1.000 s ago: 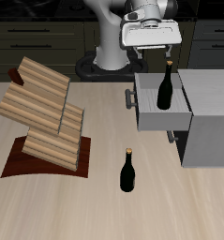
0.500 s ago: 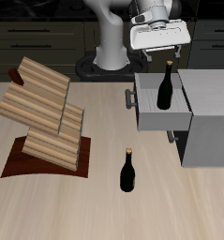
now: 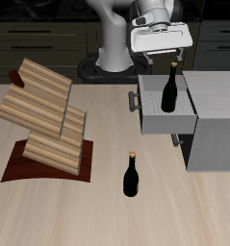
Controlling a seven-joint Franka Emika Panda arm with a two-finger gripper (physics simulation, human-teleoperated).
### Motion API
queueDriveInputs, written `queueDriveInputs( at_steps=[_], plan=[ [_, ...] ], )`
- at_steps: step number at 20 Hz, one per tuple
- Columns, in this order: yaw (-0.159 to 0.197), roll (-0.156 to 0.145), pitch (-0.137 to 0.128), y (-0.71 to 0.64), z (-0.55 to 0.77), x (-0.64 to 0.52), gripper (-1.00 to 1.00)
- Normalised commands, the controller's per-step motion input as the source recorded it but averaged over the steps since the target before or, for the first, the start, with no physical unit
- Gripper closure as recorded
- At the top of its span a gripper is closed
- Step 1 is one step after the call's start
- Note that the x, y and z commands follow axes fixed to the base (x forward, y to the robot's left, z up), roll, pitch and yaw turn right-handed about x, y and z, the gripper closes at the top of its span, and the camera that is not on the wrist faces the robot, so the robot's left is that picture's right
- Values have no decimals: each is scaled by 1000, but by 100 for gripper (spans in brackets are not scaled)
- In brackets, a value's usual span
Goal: Place the wine bottle from the drawer onto the top layer of the wine rack
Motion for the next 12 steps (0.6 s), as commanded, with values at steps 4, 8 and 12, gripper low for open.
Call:
queueDriveInputs(
  at_steps=[4,8,12],
  plan=[
    [-9,-12,3,-62,-49,167,-100],
    [18,18,11,-8,-67,80,-100],
    [-19,-15,8,-46,-29,167,-100]
  ],
)
